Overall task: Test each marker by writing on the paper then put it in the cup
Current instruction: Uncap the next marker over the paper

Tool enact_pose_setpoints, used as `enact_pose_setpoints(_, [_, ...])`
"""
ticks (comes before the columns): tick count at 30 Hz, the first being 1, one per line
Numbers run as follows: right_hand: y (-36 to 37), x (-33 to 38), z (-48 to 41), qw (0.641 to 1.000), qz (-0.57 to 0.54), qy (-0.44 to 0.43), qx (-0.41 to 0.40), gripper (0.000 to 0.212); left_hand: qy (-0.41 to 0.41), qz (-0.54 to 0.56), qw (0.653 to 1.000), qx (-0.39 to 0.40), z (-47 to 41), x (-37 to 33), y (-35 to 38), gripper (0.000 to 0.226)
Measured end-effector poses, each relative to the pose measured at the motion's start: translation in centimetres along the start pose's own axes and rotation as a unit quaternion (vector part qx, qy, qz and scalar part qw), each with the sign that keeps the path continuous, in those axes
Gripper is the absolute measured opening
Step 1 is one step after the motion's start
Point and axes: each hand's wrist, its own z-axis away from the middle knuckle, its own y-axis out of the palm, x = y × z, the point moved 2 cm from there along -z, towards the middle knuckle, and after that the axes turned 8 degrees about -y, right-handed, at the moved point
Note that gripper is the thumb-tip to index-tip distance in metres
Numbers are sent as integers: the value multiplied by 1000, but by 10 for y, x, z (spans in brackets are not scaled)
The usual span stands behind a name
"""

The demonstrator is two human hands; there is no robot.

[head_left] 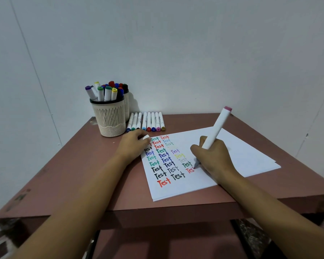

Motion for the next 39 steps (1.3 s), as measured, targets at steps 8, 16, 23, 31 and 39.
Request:
enact_pose_setpoints(8, [-2, -4, -3, 1000, -15, 15, 1, 38, 2, -1, 1000, 0, 1, -1, 0, 26])
enact_pose_setpoints(16, [-3, 1, 0, 1000, 1, -8, -5, 37, 3, 8, 1000, 0, 0, -1, 1, 27])
enact_pose_setpoints(23, [-7, 3, -5, 984, -163, 74, -10, 48, 81, -14, 996, -22, 6, -9, 1, 29])
enact_pose_setpoints(31, [4, 21, -19, 961, -268, 48, 42, 24, 156, -31, 987, 1, 7, -12, 5, 34])
enact_pose_setpoints(39, [39, 10, -43, 958, -272, 22, 89, 19, 191, -5, 982, -2, 6, -12, 7, 26])
